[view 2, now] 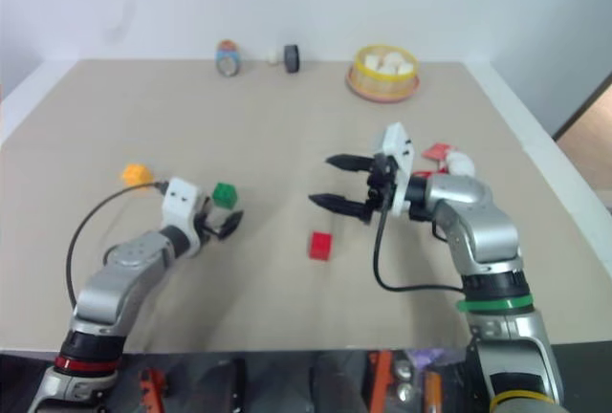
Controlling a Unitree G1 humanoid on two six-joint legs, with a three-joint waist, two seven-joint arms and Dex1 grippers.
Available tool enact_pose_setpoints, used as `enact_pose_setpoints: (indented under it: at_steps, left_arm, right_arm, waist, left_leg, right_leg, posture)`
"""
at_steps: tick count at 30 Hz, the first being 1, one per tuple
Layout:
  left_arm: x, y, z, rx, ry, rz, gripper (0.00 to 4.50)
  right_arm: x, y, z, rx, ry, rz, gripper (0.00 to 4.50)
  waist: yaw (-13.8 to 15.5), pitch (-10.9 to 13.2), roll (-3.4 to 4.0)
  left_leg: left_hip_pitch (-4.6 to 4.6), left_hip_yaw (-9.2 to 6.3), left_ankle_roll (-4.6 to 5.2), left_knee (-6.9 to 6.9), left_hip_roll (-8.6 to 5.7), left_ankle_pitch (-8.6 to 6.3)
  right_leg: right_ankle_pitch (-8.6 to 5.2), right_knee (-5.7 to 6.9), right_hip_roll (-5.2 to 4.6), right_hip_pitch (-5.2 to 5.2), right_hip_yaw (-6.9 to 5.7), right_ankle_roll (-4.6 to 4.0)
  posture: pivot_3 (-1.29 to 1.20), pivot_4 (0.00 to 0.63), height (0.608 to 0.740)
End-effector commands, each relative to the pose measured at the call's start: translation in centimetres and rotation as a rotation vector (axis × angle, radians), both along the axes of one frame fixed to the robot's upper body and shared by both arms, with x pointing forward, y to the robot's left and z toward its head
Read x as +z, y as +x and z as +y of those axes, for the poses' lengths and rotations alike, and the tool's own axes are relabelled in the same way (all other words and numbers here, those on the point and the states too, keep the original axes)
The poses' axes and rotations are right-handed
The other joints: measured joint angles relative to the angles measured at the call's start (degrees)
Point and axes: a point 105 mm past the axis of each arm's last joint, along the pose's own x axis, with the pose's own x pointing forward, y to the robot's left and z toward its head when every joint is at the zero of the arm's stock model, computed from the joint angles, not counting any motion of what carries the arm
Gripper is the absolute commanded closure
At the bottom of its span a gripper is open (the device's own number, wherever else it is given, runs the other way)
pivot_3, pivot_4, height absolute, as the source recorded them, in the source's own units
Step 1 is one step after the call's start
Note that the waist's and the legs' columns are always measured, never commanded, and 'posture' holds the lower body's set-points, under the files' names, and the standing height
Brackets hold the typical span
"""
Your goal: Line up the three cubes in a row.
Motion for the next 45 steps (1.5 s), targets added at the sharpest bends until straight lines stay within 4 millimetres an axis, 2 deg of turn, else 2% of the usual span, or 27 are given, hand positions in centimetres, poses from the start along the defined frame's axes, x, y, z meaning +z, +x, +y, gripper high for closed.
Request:
enact_pose_setpoints:
  at_steps: [1,3,10,14,17,21,24,28,31,36,45]
  left_arm:
    - [0.0,0.5,0.1,0.014,0.006,-0.003,0.26]
    - [-0.2,0.5,0.1,0.013,0.007,0.001,0.78]
    - [-0.4,0.9,0.0,0.015,0.02,0.002,3.22]
    - [-0.3,1.1,-0.1,0.01,0.022,-0.008,3.25]
    - [0.1,1.3,0.5,0.021,0.049,-0.035,3.25]
    - [2.3,0.9,1.2,-0.055,0.088,-0.153,3.25]
    - [4.5,-0.9,0.2,-0.263,0.093,-0.282,3.25]
    - [5.7,-4.0,-0.2,-0.558,0.067,-0.353,3.25]
    - [5.3,-5.0,0.0,-0.676,0.064,-0.348,3.25]
    - [3.2,-6.7,-0.7,-0.922,0.05,-0.249,3.25]
    - [1.8,-4.6,-2.3,-1.074,0.076,-0.206,3.25]
  right_arm:
    - [1.5,-0.4,-0.1,0.0,0.013,-0.069,0.01]
    - [1.5,-0.4,-0.2,-0.004,0.012,-0.069,0.0]
    - [1.5,-0.3,-0.4,-0.008,0.012,-0.068,0.0]
    - [1.6,-0.3,-0.3,-0.004,0.014,-0.07,0.0]
    - [1.6,-0.2,-0.2,-0.001,0.012,-0.072,0.0]
    - [1.7,-0.2,-0.3,0.004,0.007,-0.069,0.0]
    - [1.8,-0.6,-0.5,0.024,0.001,-0.054,0.0]
    - [1.2,-2.4,-1.0,0.113,-0.059,-0.016,0.0]
    - [1.0,-3.2,-1.4,0.134,-0.072,0.009,0.0]
    - [0.5,-5.2,-2.4,0.151,-0.13,0.012,0.0]
    - [1.1,-6.5,-2.6,0.124,-0.12,0.003,0.0]
  waist:
    - [0.0,0.0,0.0]
    - [0.0,0.0,0.0]
    - [0.05,-0.01,0.0]
    - [0.09,-0.01,0.0]
    - [0.09,-0.01,0.0]
    - [-0.03,0.0,-0.01]
    - [-0.14,0.0,-0.01]
    - [0.01,0.0,0.01]
    - [0.04,0.01,0.0]
    - [0.17,0.0,0.01]
    - [0.03,0.01,-0.01]
  left_leg:
    - [0.01,0.0,-0.01,0.01,-0.01,0.03]
    - [0.01,0.0,-0.03,0.02,-0.01,0.08]
    - [0.0,-0.01,-0.04,0.03,-0.02,0.11]
    - [0.0,-0.01,-0.04,0.03,-0.03,0.12]
    - [0.0,-0.01,-0.03,0.03,-0.04,0.17]
    - [-0.01,-0.01,-0.04,0.03,-0.04,0.21]
    - [-0.03,0.01,-0.05,-0.02,-0.02,0.21]
    - [-0.09,0.04,-0.11,-0.18,-0.01,0.16]
    - [-0.1,0.02,-0.13,-0.21,0.0,0.04]
    - [-0.11,0.02,-0.11,-0.2,0.0,0.01]
    - [-0.09,0.03,-0.09,0.01,0.0,0.03]
  right_leg:
    - [0.02,0.0,0.0,0.01,0.0,-0.02]
    - [0.03,0.0,-0.01,0.01,0.01,-0.1]
    - [0.04,0.0,-0.01,0.02,0.01,-0.11]
    - [0.04,0.0,-0.02,0.03,0.01,-0.11]
    - [0.04,0.0,-0.02,0.03,0.01,-0.17]
    - [0.09,0.0,-0.02,-0.01,0.01,-0.21]
    - [0.04,-0.01,-0.02,-0.06,0.02,-0.25]
    - [-0.12,-0.02,-0.05,-0.14,0.01,-0.22]
    - [-0.22,-0.02,-0.07,-0.13,-0.04,-0.11]
    - [-0.37,-0.02,-0.09,-0.13,-0.05,-0.27]
    - [-0.24,-0.02,-0.08,-0.08,-0.06,-0.32]
  posture:
    - [0.0,0.15,0.74]
    - [0.0,0.15,0.74]
    - [0.0,0.15,0.74]
    - [0.0,0.15,0.74]
    - [0.0,0.15,0.74]
    - [0.0,0.15,0.74]
    - [0.0,0.15,0.74]
    - [0.0,0.15,0.74]
    - [0.0,0.15,0.74]
    - [0.0,0.15,0.74]
    - [0.0,0.15,0.74]
